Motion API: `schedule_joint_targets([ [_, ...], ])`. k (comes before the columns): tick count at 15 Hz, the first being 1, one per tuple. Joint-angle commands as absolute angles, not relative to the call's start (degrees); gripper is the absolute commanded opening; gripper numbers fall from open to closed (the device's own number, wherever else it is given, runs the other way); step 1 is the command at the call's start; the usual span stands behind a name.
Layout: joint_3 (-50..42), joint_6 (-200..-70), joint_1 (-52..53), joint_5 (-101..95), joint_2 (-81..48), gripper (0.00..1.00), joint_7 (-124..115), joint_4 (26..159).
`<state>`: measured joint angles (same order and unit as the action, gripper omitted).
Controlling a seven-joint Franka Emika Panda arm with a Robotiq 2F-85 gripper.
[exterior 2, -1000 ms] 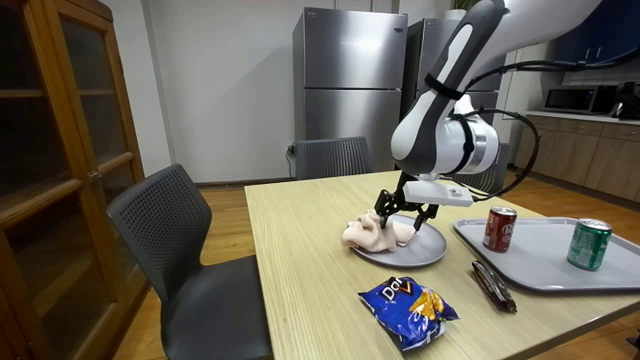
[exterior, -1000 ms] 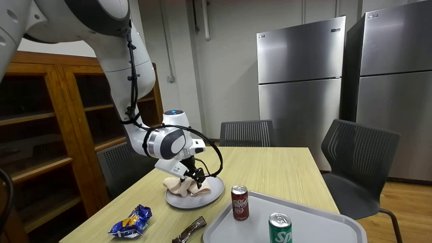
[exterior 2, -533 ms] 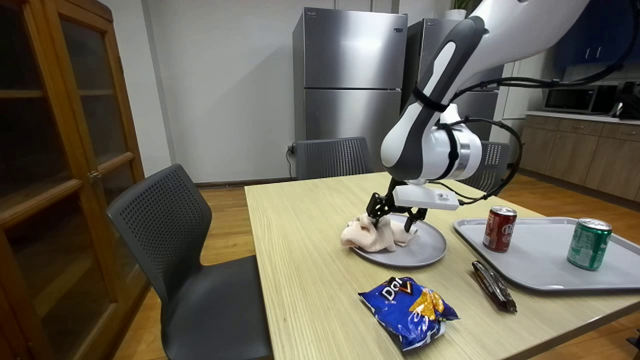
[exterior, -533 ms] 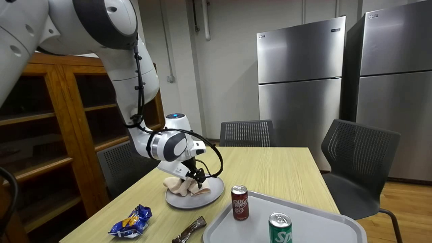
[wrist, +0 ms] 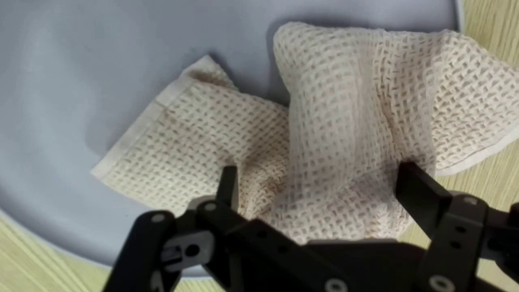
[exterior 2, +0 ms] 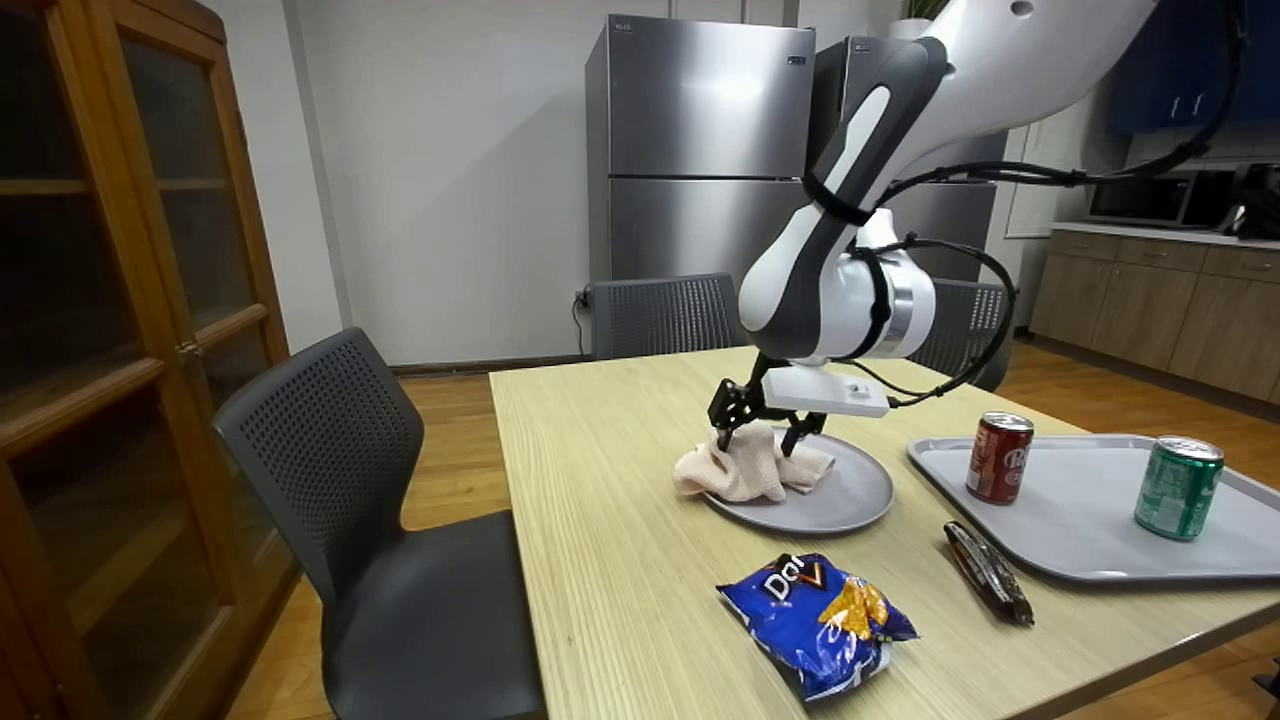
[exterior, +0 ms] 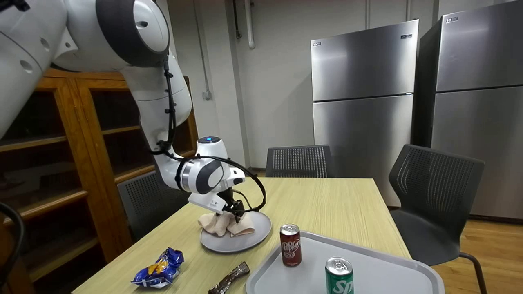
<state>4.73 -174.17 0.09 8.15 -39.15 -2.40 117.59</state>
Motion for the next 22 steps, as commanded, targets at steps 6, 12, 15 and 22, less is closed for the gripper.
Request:
schedule_joint_targets([
  [6,5.88,-175.46,-1.01,6.79,-42.14,1.0,-0.75,114.41],
  [12,6.13,-175.76,-1.24,6.44,-42.57,0.66,0.16,114.2],
  [15,6.17,-175.97,-1.28,6.12,-42.7,0.4,0.23,114.16],
  [22,5.72,-175.69,-1.0,5.93,-42.13,0.0,-0.34,114.66],
])
